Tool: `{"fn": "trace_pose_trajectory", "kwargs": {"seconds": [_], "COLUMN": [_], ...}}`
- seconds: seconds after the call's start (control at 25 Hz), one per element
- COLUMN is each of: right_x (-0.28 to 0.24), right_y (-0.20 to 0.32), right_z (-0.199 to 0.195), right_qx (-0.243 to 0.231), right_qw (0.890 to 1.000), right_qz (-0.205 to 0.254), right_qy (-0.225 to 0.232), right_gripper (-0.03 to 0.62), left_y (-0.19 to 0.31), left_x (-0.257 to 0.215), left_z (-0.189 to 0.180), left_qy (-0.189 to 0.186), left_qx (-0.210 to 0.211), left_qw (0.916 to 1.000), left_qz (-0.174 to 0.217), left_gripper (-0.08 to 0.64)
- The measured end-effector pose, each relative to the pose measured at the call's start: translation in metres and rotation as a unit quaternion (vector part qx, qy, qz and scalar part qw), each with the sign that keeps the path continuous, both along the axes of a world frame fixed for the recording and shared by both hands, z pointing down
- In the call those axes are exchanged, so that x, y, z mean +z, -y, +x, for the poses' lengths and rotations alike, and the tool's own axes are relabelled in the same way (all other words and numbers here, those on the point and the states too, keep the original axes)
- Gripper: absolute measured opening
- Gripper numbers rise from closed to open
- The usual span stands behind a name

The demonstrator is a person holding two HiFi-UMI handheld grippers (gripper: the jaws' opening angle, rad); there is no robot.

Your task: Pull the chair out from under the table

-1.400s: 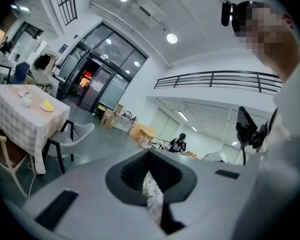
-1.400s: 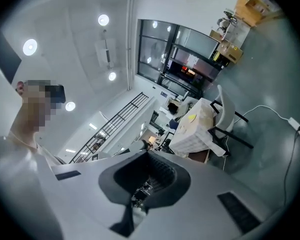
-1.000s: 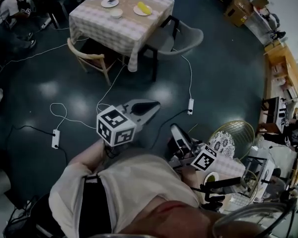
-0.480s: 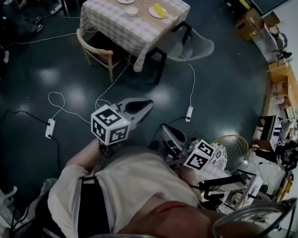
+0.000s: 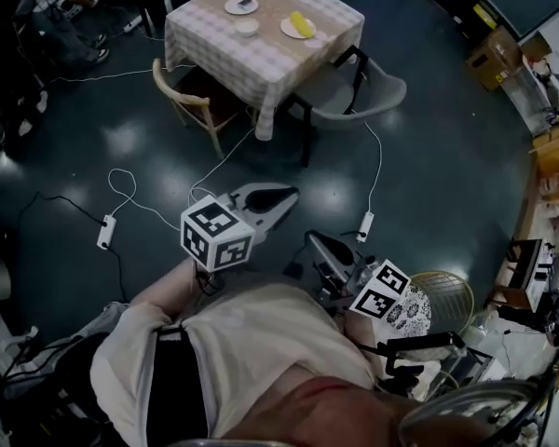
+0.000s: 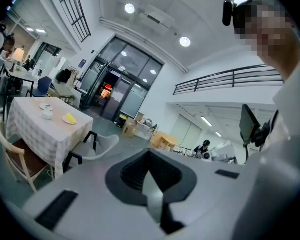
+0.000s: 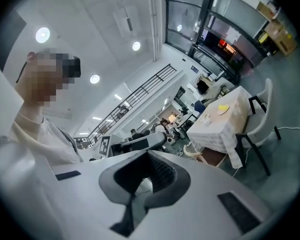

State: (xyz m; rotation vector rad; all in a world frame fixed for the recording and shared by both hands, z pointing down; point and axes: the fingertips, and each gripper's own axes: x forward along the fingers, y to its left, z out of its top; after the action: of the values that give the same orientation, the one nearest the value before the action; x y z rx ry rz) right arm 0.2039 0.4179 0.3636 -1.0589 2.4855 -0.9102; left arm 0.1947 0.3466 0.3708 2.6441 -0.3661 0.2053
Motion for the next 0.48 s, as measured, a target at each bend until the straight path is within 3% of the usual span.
{"fn": "trace_pose_trajectory", "kwargs": {"seconds": [0.24,0.48], "right_x": [0.003,0.004], "right_y": [-0.031,-0.044], "right_z": [0.083,0.114], "right_qx": [0.002,-0.025], "right_qw": [1.000,1.000], "right_qz": [0.002,0.008], "right_qy": [0.002,0.011], "right_gripper": [0.009,0.009], "left_y": [-0.036,-0.052], "left_x": [-0.013,-0.014], "left_z": [0.091,0.123], "left_qy": [0.011,0.033], "left_qx": [0.011,-0.002], "left_qw": [0.9996,0.9991], "left_qz": [0.022,0.027], "left_gripper": [0.008,0.008]}}
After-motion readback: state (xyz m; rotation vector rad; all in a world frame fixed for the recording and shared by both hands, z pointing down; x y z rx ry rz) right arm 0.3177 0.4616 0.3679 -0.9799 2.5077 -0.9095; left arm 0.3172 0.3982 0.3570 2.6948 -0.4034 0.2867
